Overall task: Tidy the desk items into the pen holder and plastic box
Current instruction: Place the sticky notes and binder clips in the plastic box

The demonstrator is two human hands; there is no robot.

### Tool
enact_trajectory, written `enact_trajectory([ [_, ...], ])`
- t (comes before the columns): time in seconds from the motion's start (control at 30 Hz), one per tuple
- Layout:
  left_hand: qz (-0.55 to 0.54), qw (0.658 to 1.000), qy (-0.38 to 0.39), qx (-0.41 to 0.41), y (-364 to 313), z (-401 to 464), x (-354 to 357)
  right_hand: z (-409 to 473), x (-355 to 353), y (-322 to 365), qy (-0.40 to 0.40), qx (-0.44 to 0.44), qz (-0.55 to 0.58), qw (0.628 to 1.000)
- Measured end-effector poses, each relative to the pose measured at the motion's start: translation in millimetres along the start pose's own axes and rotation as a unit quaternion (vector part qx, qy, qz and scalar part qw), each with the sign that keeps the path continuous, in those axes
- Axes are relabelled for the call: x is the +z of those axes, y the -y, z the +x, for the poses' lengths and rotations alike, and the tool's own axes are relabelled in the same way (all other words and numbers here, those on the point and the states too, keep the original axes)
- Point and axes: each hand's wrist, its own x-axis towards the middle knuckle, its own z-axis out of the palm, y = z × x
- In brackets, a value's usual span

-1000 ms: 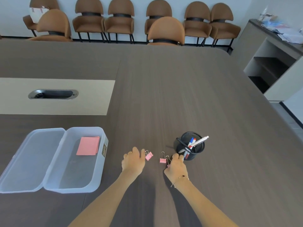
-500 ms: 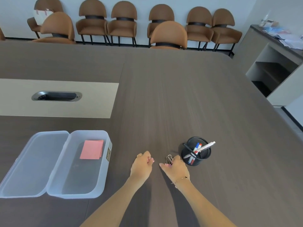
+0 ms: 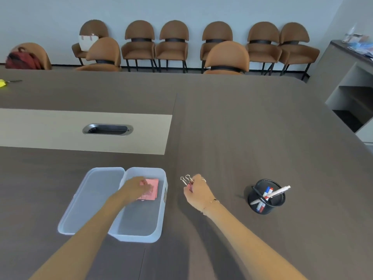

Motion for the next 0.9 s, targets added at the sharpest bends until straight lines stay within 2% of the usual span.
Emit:
enact_trajectory([
  [0.1, 0.067, 0.996, 0.045, -0.039, 41.3, -12.6, -1.2, 4.7, 39.1, 47.9, 0.047, -0.072, -0.021, 0.996],
  [0.17, 0.086, 0.994, 0.056, -0.039, 59.6, -20.1, 5.8, 7.7, 66.7, 65.6, 0.083, -0.113, -0.082, 0.987],
  [0.3, 0.177, 0.982, 0.059, 0.019, 80.6, -21.4, 17.4, 10.8, 96.6, 70.3, 0.105, -0.174, -0.329, 0.922],
  [0.43, 0.245, 0.967, 0.056, 0.044, 87.6, -14.0, 19.9, 18.6, 114.2, 58.7, 0.110, -0.193, -0.447, 0.867],
  [0.6, 0.265, 0.961, 0.064, 0.050, 87.7, -9.1, 24.5, 15.3, 122.4, 53.3, 0.121, -0.187, -0.515, 0.828],
  [0.67, 0.251, 0.966, 0.049, 0.044, 89.9, -7.1, 25.6, 13.3, 119.4, 50.6, 0.111, -0.194, -0.495, 0.840],
  [0.77, 0.242, 0.969, 0.013, 0.046, 87.4, -7.5, 19.6, 7.6, 104.4, 49.0, 0.098, -0.219, -0.410, 0.880],
  [0.83, 0.204, 0.977, -0.041, 0.042, 80.7, -9.0, 11.5, 3.0, 92.0, 48.5, 0.084, -0.229, -0.340, 0.908],
  [0.9, 0.126, 0.983, -0.132, 0.017, 72.1, -12.9, -0.1, 0.4, 83.3, 46.4, 0.051, -0.209, -0.260, 0.941],
])
